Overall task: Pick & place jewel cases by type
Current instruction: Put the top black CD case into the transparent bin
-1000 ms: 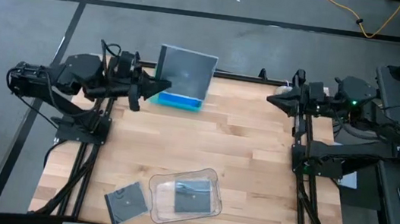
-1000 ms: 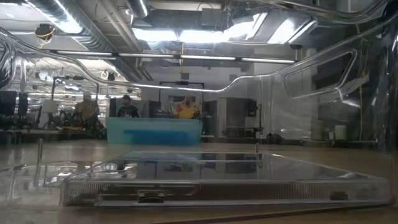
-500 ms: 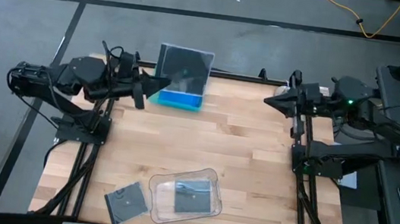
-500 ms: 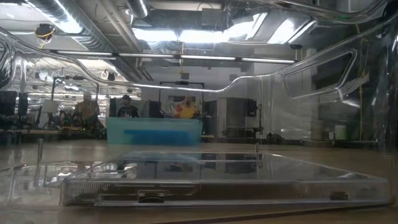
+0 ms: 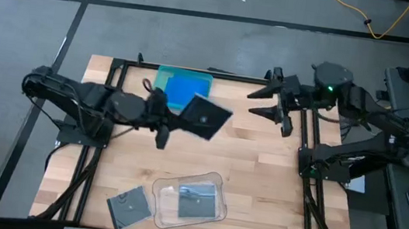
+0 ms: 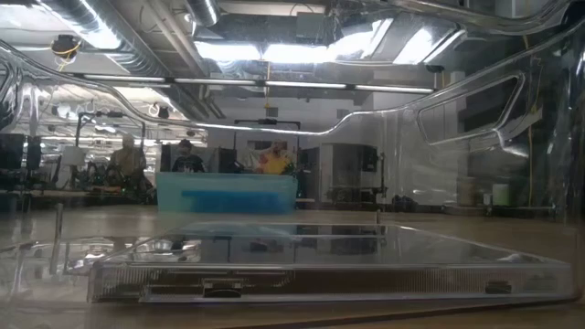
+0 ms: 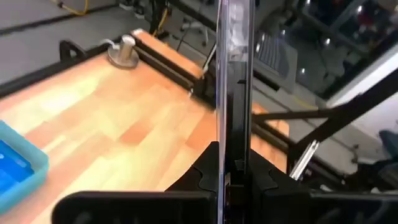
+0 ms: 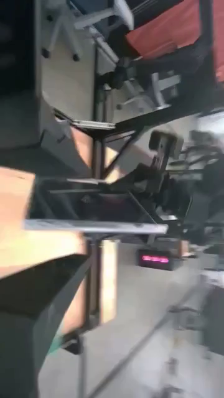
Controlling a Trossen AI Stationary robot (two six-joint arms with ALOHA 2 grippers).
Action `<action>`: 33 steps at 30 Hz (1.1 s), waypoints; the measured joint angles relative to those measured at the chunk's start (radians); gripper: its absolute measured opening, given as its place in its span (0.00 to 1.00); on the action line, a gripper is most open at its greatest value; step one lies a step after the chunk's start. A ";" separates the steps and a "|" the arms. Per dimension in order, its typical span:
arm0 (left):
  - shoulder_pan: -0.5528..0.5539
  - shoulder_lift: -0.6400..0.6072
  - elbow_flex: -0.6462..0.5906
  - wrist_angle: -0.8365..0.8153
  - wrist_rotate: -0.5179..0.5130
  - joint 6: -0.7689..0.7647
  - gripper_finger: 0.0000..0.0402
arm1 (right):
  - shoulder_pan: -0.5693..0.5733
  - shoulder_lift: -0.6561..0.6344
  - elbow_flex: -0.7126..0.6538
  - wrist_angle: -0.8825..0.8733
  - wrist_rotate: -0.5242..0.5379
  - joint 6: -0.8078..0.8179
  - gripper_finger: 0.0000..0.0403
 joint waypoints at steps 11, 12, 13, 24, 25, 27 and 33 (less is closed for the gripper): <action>-0.013 0.085 0.000 0.001 0.028 0.016 0.03 | 0.000 0.301 0.285 -0.352 -0.053 -0.054 0.69; -0.012 0.085 0.000 0.001 0.027 0.016 0.03 | 0.000 0.316 0.288 -0.353 -0.061 -0.054 0.69; -0.012 0.085 0.000 0.002 0.027 0.016 0.03 | 0.000 0.330 0.288 -0.353 -0.078 -0.054 0.69; -0.012 0.085 0.000 0.058 0.034 0.085 0.03 | 0.000 0.428 0.289 -0.343 -0.217 -0.054 0.68; -0.012 0.085 0.000 0.058 0.035 0.088 0.03 | 0.000 0.429 0.289 -0.342 -0.221 -0.054 0.67; -0.012 0.085 0.000 0.056 0.041 0.087 0.04 | 0.000 0.426 0.289 -0.332 -0.226 -0.054 0.64; -0.012 0.085 0.000 0.049 0.072 0.088 0.08 | 0.000 0.422 0.289 -0.316 -0.270 -0.052 0.43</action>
